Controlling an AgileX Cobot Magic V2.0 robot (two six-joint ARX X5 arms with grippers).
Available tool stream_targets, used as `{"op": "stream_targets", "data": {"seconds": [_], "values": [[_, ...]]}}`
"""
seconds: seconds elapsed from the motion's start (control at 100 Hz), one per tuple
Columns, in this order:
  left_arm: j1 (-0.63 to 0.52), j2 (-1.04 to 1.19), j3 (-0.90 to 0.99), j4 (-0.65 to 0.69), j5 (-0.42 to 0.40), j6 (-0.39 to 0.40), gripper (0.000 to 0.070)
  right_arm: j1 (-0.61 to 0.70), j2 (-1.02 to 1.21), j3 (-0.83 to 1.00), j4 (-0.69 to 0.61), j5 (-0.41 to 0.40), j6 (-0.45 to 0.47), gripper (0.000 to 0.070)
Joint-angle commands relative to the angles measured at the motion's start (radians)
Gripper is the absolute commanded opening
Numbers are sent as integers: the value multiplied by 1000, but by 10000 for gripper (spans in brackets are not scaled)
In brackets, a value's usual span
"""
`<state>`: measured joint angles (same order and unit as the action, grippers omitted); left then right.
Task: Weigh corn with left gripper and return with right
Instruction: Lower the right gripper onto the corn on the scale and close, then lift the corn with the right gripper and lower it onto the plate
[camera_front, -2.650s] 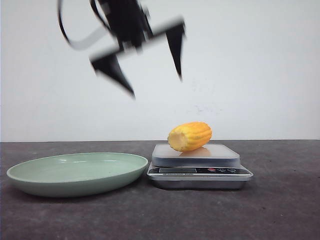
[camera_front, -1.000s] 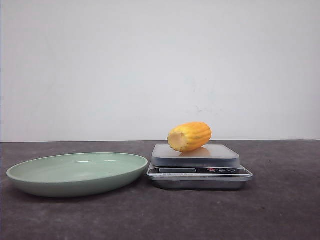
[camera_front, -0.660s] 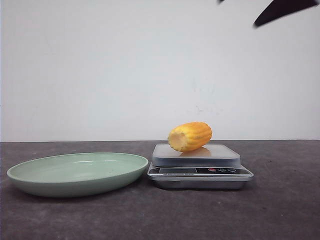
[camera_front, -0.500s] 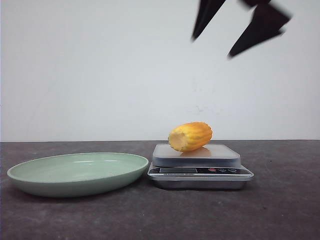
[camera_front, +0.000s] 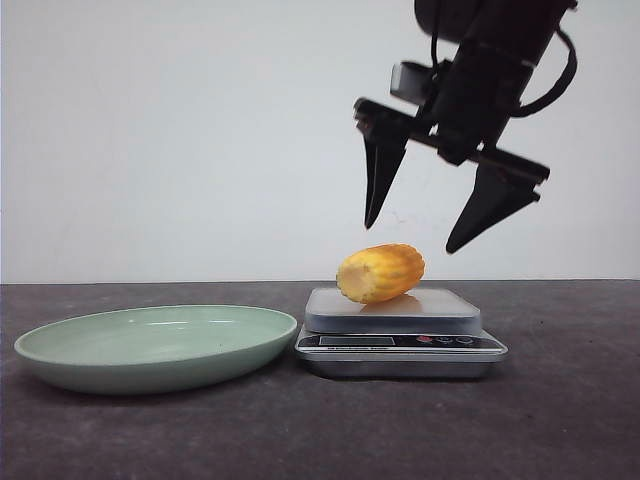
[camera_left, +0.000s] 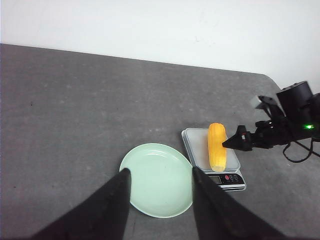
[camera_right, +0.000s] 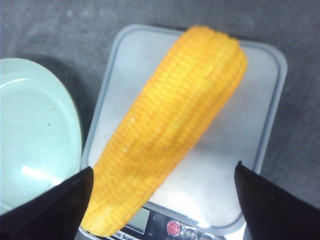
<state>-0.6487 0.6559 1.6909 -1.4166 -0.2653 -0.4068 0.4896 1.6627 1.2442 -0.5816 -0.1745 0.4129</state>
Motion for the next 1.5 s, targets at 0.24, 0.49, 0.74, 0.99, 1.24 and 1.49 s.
{"op": "stream_targets", "data": {"seconds": [0.24, 0.49, 0.74, 0.99, 1.24, 1.49], "values": [[-7, 10, 17, -24, -53, 6, 187, 41, 91, 26, -30, -35, 35, 457], [-7, 10, 17, -26, -49, 0, 187, 58, 115, 26, -39, -26, 17, 0], [-7, 10, 17, -27, -41, -2, 187, 62, 52, 26, 2, -29, 13, 0], [-7, 10, 17, -26, -42, 0, 187, 151, -174, 26, 252, -4, -8, 0], [-7, 10, 17, -18, -79, 2, 187, 283, -284, 26, 562, -10, -10, 0], [-7, 10, 17, -20, -78, 2, 187, 349, -212, 26, 526, -10, -31, 0]]}}
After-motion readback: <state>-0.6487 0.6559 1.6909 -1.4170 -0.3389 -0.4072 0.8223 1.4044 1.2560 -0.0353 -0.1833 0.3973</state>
